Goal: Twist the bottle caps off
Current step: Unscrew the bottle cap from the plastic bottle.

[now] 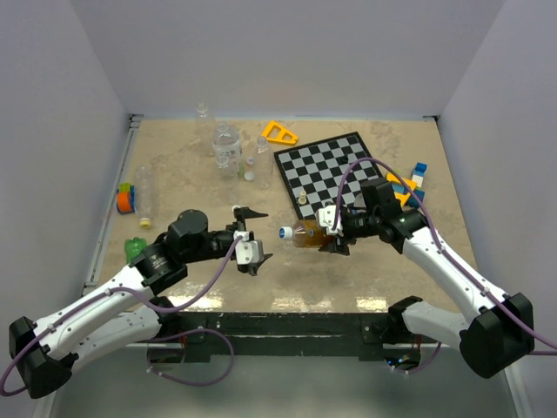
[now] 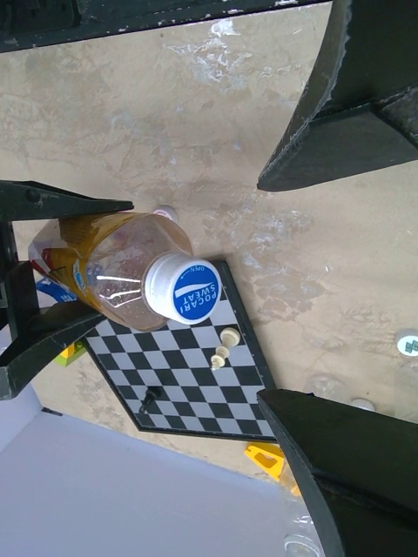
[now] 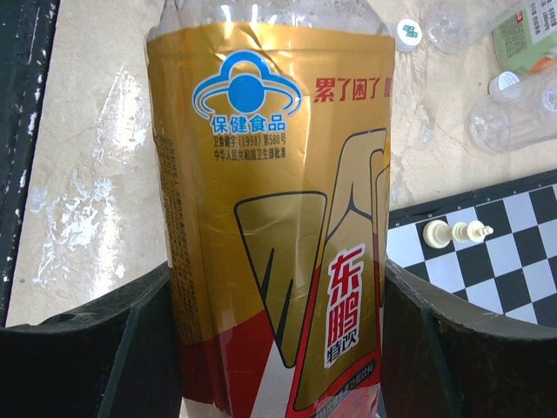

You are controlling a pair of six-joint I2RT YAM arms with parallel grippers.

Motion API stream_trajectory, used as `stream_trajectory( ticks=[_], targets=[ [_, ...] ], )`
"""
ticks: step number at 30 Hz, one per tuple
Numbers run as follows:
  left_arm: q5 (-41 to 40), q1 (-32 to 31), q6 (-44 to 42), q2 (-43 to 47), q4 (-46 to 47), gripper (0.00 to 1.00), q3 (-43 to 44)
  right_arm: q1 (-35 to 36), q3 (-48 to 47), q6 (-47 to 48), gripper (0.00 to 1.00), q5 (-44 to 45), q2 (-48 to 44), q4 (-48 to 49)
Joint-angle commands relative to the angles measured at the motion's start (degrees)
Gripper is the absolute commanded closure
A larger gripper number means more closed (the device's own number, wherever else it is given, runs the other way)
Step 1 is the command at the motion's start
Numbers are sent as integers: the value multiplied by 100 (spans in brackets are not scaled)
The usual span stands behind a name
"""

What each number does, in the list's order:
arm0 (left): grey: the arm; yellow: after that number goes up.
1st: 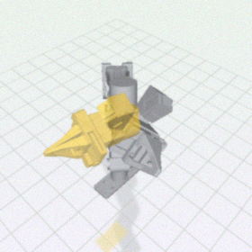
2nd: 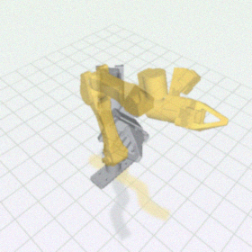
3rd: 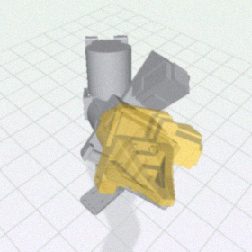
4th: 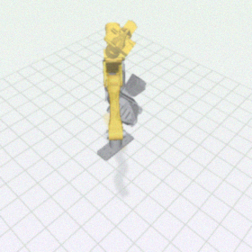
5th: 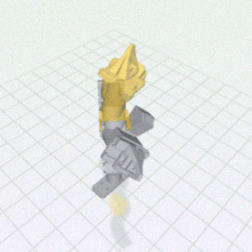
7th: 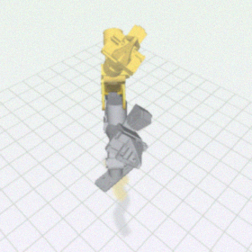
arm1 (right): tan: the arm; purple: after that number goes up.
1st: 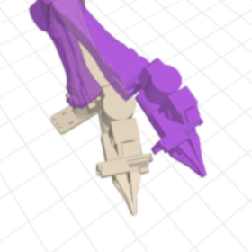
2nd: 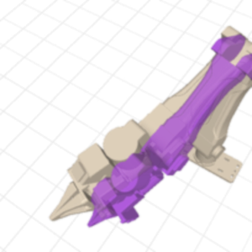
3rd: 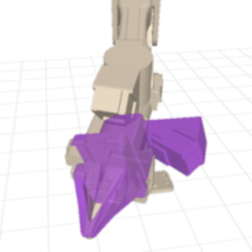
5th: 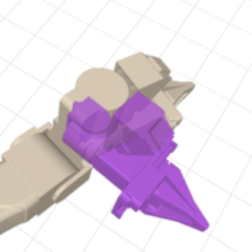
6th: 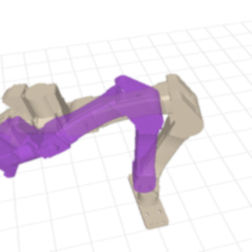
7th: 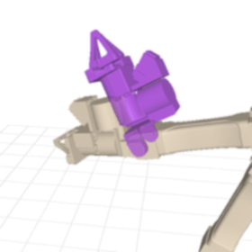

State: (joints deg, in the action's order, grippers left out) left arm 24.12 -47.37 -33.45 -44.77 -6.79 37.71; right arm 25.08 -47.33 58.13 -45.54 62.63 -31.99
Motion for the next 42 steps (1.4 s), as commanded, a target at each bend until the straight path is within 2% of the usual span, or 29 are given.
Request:
stream_trajectory(
  ticks=[1, 11, 17, 22, 30, 42],
  targets=[
    [242, 0, -364, -110, 327, 0, 96, -3, -4, 76, 94, -25, -14, 43],
    [488, 0, -416, -418, 503, 0, 210, -3, -13, 76, 94, -25, -5, 35],
    [734, -9, -364, -699, 582, 6, 342, 6, -13, 76, 94, -34, -23, 35],
    [770, -17, -206, -814, 1012, 12, 386, 6, -13, 85, 94, -34, -23, 26],
    [963, -9, -65, -980, 1030, 30, 491, 6, -13, 85, 94, -34, 3, 26],
    [1060, -9, 338, -1183, 1039, 67, 605, 6, -13, 85, 94, -25, -14, 26]
  ],
)
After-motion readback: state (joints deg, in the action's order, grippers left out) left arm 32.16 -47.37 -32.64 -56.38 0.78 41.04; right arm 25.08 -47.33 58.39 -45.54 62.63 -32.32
